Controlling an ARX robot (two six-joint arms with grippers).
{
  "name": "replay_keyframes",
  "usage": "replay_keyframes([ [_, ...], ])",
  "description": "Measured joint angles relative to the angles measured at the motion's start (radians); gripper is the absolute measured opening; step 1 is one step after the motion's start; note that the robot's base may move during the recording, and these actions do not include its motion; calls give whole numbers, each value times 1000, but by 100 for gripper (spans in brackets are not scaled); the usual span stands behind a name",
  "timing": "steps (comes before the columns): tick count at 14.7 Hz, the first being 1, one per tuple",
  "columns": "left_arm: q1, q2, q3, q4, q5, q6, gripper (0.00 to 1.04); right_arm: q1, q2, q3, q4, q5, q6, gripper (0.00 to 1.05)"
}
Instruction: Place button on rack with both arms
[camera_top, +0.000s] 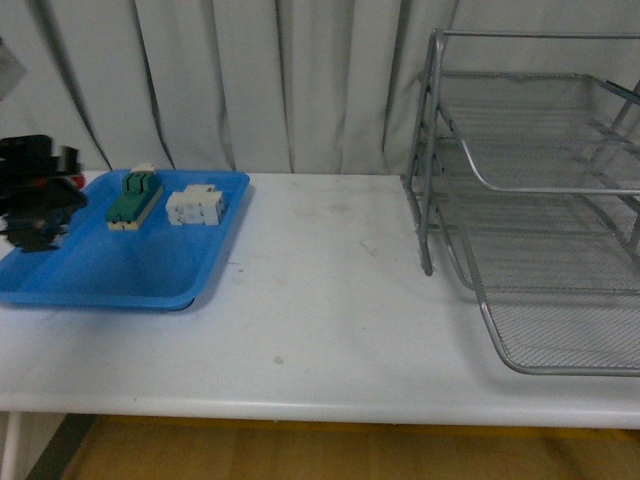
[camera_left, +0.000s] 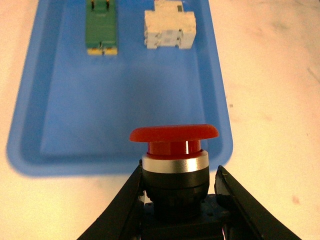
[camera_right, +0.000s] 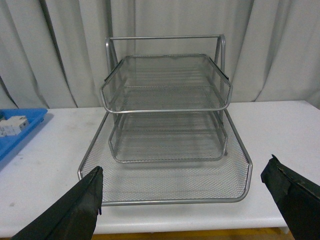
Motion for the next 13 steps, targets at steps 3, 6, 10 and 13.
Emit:
replay_keyframes([
  [3,21,-400,-258,-130,-13,2,37,0,0,0,0,0,0,98],
  [6,14,-569,-333,-180,-38,6,36,0,0,0,0,0,0,98],
  [10,11,-749,-373,-190,-66,8,36,0,0,0,0,0,0,98],
  [13,17,-747,-380,-190,-74,8,36,0,0,0,0,-1,0,98],
])
